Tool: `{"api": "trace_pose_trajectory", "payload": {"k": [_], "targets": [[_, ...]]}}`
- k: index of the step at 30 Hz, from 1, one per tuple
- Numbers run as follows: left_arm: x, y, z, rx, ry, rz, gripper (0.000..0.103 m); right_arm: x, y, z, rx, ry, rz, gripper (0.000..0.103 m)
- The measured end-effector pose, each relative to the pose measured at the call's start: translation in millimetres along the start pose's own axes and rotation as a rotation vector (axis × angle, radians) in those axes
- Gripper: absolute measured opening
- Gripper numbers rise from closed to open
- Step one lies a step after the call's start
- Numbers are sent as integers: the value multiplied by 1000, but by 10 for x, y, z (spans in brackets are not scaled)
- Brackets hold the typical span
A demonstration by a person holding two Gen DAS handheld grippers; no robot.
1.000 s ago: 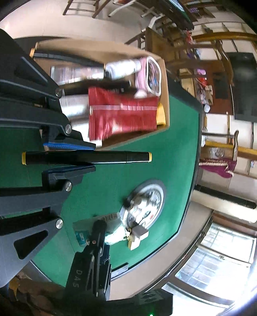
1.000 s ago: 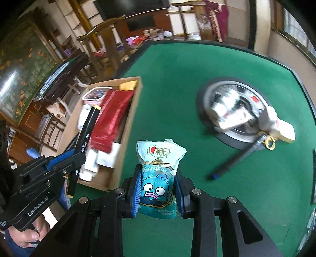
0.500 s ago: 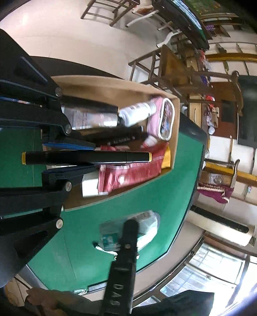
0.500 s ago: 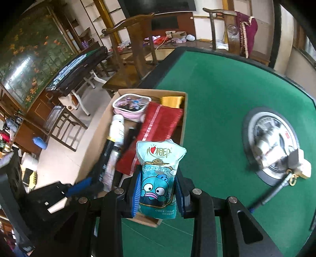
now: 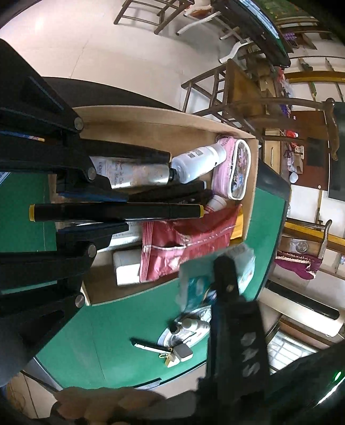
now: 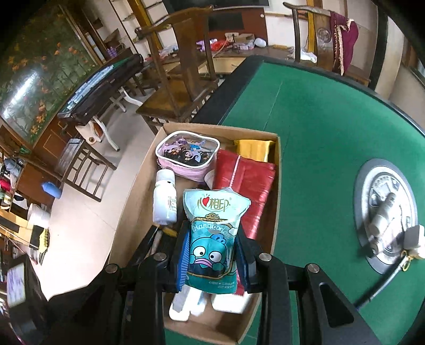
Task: Organize objects
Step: 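Lower the marker and snack bag into the tray and open both tools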
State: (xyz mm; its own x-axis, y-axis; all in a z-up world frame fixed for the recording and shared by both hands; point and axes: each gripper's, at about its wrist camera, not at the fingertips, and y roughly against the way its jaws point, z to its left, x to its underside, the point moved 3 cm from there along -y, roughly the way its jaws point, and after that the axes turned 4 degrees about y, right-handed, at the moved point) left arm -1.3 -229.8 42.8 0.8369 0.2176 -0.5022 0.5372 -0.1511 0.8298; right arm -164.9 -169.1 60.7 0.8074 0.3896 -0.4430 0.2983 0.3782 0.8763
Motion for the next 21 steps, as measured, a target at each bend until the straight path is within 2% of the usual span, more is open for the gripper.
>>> {"api": "trace_pose_trajectory", "payload": {"k": [7, 21], "targets": [[-33, -102, 28, 18, -17, 21, 15, -205, -271, 131, 3, 1, 22, 33], [-131, -222, 97, 41, -23, 24, 15, -397, -636, 263, 14, 39, 75, 34]]}}
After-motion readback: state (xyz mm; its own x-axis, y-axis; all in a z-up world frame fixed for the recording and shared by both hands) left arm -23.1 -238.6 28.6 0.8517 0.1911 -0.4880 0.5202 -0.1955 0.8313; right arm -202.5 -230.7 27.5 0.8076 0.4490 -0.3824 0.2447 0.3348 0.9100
